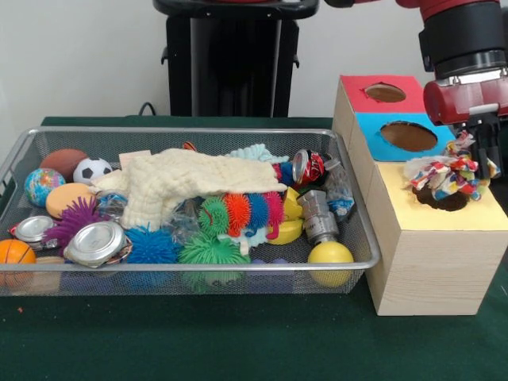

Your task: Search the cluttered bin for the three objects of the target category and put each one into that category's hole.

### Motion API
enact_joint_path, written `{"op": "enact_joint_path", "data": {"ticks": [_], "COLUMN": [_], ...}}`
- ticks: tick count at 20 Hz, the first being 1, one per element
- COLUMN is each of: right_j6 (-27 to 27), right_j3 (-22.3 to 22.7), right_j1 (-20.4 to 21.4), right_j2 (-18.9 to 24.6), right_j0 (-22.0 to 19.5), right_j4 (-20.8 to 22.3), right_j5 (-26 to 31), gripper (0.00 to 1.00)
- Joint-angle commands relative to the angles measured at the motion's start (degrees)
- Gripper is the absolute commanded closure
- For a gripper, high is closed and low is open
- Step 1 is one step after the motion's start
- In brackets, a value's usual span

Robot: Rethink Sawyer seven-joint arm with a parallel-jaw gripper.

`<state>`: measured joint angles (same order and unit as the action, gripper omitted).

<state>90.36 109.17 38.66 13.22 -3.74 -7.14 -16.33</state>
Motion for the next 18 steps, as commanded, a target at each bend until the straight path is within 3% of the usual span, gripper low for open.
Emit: {"op": "enact_joint_path", "data": {"ticks": [1,5,11,18], "right_j6": [16.9,17.3,18.6,18.5], "right_j3": [3.7,4.0,6.0,7.8], "right_j1": [-0.1,-0.2,3.8,6.4], "right_j2": [2.1,4.9,13.6,20.3], "right_j0": [-1.6,-4.1,-10.4,-14.7], "right_j4": [-2.3,-0.5,1.2,-0.6], "right_j5": [0.8,0.7,3.5,5.4], "gripper": [1.0,1.0,1.0,1.0]}}
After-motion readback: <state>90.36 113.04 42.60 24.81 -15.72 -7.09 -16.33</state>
